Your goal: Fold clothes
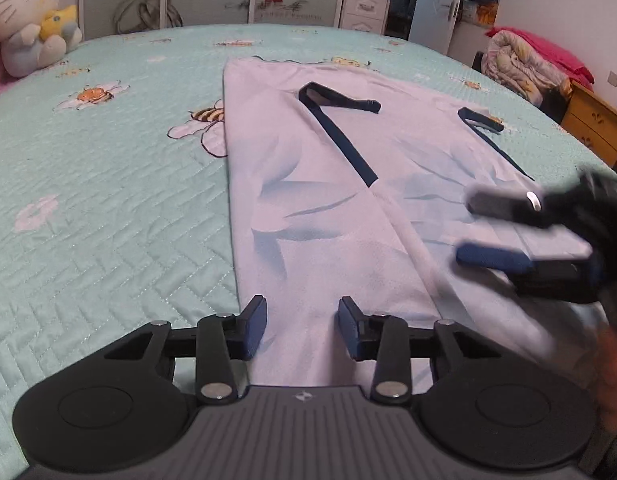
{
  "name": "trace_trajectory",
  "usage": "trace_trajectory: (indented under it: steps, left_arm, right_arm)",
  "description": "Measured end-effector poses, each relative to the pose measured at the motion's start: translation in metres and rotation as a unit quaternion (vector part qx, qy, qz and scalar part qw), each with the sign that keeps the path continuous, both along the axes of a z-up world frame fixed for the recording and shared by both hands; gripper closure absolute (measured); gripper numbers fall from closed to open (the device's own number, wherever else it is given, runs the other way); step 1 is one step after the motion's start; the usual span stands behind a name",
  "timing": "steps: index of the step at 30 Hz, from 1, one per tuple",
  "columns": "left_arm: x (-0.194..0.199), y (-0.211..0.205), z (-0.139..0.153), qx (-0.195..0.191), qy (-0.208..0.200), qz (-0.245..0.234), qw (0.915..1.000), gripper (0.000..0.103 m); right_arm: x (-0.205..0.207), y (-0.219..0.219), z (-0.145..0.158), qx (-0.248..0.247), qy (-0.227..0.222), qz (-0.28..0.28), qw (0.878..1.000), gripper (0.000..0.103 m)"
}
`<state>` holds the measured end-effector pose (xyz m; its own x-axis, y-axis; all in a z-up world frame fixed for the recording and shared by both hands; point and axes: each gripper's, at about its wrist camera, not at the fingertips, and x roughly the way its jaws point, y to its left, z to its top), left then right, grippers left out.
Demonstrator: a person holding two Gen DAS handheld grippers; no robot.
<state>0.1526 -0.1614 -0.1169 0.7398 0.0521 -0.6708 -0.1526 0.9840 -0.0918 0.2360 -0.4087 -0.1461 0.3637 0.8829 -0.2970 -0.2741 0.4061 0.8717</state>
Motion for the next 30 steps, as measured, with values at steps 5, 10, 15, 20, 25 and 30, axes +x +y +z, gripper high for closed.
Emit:
trace_trajectory:
  steps: [5, 10, 15, 20, 25, 30]
  left_arm:
    - [-0.014, -0.008, 0.016, 0.008, -0.011, -0.001, 0.9999, 0.059]
    - [-0.02, -0.018, 0.021, 0.038, 0.003, -0.02, 0.9991, 0.057]
    - [-0.044, 0.0, 0.023, -0.003, 0.012, 0.005, 0.9999, 0.056]
    - [-0.072, 0.02, 0.017, -0.082, 0.022, 0.03, 0.996, 0.055]
    - [-0.096, 0.006, 0.023, -0.058, 0.0, -0.023, 0.998, 0.053]
    - [-0.116, -0.032, 0.029, 0.031, -0.032, -0.099, 0.9941, 0.043]
  right_arm:
    - [-0.02, -0.014, -0.009, -0.014, -0.067, 0.007, 0.998, 0.059]
    - [-0.006, -0.027, -0.019, 0.026, -0.029, -0.008, 0.999, 0.076]
    - [-0.031, -0.017, 0.003, -0.017, -0.016, 0.021, 1.0, 0.074]
    - [-0.068, -0.007, 0.003, -0.057, 0.016, 0.052, 0.997, 0.074]
    - [-0.077, 0.005, 0.007, -0.097, 0.013, 0.065, 0.993, 0.074]
    - [-0.077, 0.007, 0.009, -0.1, 0.039, 0.068, 0.992, 0.074]
